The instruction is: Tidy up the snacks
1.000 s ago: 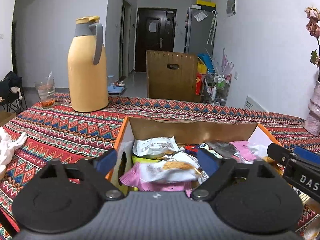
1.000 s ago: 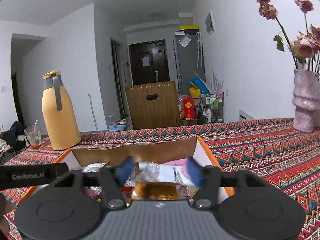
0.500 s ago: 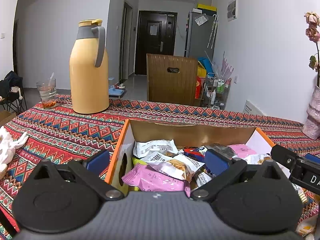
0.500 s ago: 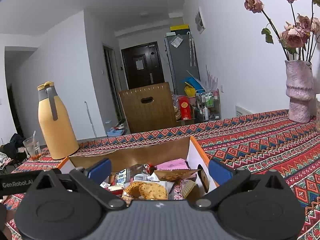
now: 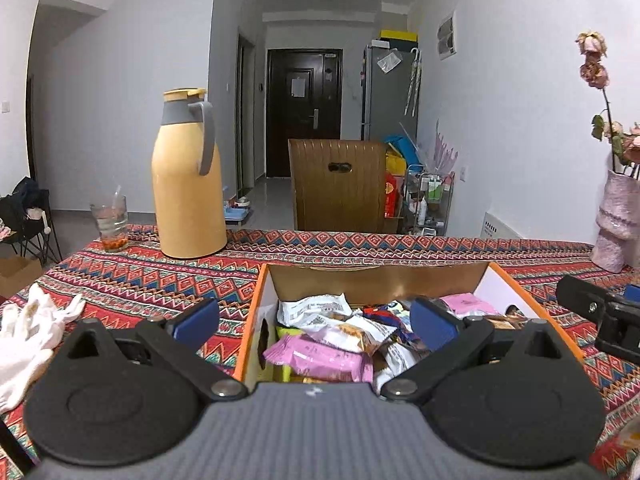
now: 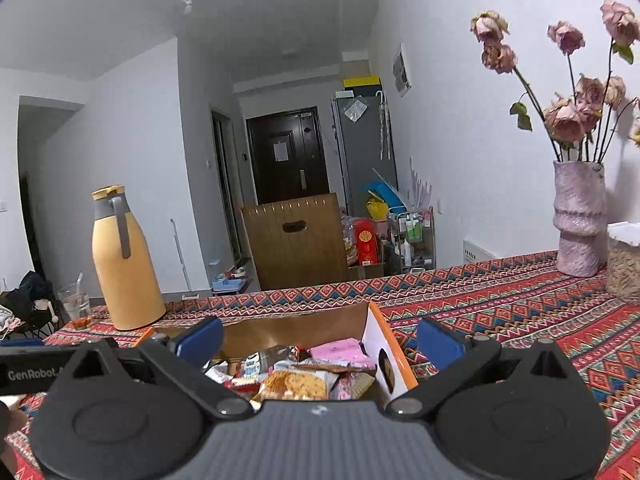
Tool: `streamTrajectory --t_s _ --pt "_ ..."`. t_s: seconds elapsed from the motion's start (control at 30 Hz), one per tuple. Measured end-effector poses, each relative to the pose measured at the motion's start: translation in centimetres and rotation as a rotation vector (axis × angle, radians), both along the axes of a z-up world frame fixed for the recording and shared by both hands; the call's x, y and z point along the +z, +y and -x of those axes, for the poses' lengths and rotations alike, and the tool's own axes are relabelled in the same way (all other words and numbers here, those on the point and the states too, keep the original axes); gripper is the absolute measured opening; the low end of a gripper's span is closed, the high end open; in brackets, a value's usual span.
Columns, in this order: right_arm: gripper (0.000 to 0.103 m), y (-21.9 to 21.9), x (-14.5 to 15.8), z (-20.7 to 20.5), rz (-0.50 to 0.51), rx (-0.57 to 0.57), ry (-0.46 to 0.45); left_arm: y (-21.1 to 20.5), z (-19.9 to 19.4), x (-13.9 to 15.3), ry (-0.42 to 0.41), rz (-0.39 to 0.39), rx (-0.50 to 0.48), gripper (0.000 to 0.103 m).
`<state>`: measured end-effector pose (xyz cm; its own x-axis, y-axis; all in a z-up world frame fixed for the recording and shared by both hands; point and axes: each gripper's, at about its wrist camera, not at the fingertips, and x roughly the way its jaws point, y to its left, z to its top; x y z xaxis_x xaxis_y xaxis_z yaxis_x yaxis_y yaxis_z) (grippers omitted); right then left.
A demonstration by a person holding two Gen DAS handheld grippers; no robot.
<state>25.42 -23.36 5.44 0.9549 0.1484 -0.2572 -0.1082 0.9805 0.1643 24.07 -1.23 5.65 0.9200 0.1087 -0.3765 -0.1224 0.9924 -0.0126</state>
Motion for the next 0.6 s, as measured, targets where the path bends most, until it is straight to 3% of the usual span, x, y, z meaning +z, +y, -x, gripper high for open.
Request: streamTrajectory --t_s 0.6 --pt "0.103 -0.4 -0.7 12.8 0.028 0.057 0.043 0.5 12.6 -0.6 0.008 0.012 -0.073 0.103"
